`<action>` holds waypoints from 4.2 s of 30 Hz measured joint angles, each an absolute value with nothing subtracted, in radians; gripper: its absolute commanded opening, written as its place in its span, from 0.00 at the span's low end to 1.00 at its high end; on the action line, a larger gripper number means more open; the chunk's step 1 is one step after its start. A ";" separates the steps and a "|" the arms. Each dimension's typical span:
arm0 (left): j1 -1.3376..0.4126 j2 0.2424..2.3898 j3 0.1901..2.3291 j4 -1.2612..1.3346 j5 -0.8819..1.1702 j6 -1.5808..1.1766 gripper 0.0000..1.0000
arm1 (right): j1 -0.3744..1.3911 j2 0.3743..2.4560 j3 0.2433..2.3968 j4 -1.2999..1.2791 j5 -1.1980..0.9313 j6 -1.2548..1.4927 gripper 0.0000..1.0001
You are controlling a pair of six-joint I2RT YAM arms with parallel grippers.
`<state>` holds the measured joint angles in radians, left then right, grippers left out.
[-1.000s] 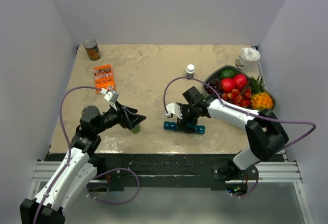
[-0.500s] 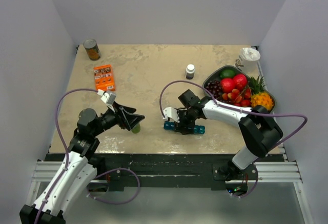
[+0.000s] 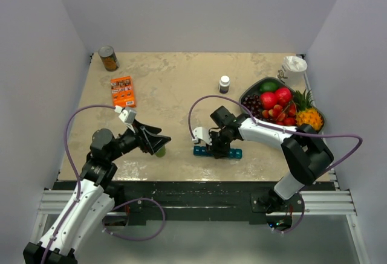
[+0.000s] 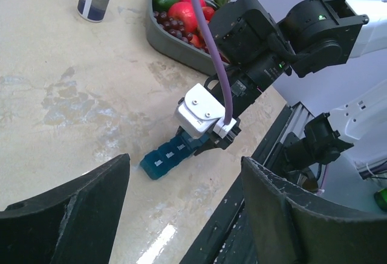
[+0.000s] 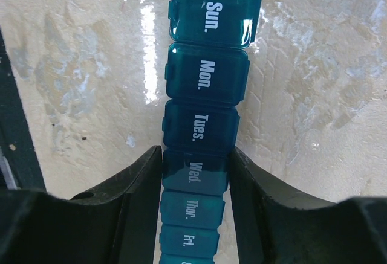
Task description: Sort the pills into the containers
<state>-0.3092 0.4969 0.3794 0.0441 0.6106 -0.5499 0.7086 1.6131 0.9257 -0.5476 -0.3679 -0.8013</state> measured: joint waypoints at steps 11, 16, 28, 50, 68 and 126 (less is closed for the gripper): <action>-0.349 0.561 0.333 0.199 0.641 -0.725 0.78 | 0.616 1.462 0.947 -0.612 -0.516 -0.806 0.25; -0.421 0.645 0.323 0.278 0.588 -0.810 0.77 | 0.583 1.407 0.959 -0.618 -0.569 -0.809 0.24; -0.587 1.026 0.399 0.415 0.453 -0.932 0.72 | 0.562 1.354 0.961 -0.628 -0.626 -0.812 0.24; -0.702 1.253 0.475 0.455 0.339 -0.942 0.70 | 0.551 1.354 0.961 -0.650 -0.631 -0.809 0.23; -0.709 1.214 0.469 0.490 0.336 -0.971 0.61 | 0.557 1.354 0.961 -0.632 -0.675 -0.808 0.23; -0.615 1.274 0.366 0.591 0.502 -0.957 0.00 | 0.459 1.437 0.995 -0.452 -0.619 -0.560 0.41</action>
<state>-0.6151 1.2736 0.3664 0.5911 0.5022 -0.9569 0.4591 1.4372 0.9955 -0.4522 -0.6193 -0.5602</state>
